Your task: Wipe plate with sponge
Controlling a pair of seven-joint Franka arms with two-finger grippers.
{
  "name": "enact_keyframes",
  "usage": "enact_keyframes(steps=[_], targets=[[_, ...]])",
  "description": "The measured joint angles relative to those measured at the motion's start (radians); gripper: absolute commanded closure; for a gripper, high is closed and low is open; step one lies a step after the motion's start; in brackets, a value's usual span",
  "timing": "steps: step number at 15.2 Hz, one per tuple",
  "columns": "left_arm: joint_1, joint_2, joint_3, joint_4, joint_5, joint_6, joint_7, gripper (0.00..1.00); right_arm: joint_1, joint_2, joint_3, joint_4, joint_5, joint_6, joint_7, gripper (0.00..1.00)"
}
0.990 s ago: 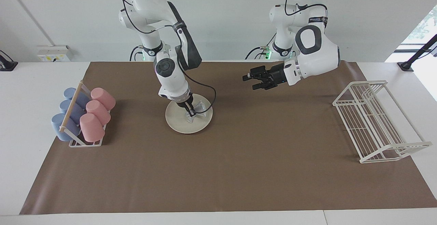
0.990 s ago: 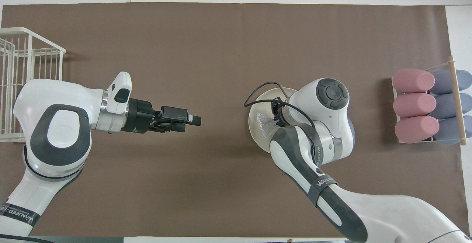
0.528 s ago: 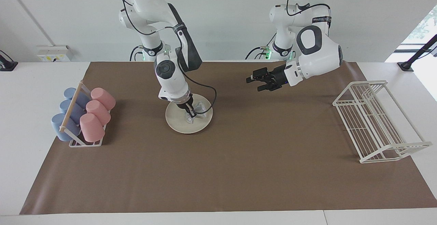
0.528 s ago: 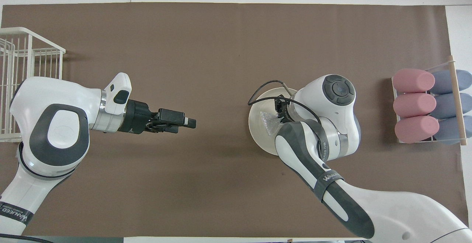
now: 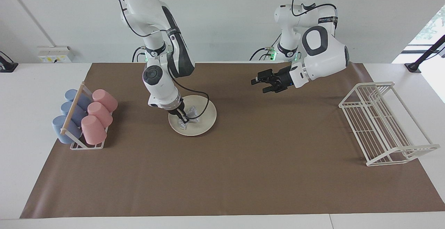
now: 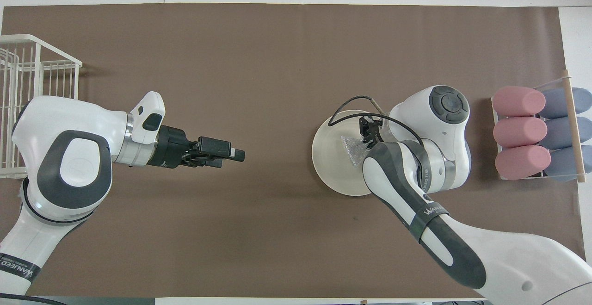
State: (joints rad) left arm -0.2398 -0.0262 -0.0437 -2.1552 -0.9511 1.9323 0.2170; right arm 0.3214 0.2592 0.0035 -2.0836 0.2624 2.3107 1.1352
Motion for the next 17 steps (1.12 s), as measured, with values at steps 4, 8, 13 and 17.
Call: enact_keyframes(steps=[4, 8, 13, 17], targets=[[0.006, 0.0, 0.001, 0.0, 0.012, 0.002, -0.007, 0.0, 0.104, -0.001, 0.002, 0.001, 0.0, 0.013, 0.155, 1.0], [0.018, 0.0, 0.001, 0.0, 0.015, 0.002, -0.007, 0.0, 0.117, 0.0, 0.0, 0.0, 0.0, 0.026, 0.16, 1.0], [0.018, 0.0, 0.0, 0.0, 0.016, 0.002, -0.007, 0.0, -0.005, 0.0, -0.003, -0.001, 0.0, 0.006, -0.05, 1.0], [0.018, 0.0, 0.0, 0.0, 0.016, 0.002, -0.007, 0.0, -0.061, 0.0, -0.004, -0.001, 0.0, -0.006, -0.159, 1.0]])
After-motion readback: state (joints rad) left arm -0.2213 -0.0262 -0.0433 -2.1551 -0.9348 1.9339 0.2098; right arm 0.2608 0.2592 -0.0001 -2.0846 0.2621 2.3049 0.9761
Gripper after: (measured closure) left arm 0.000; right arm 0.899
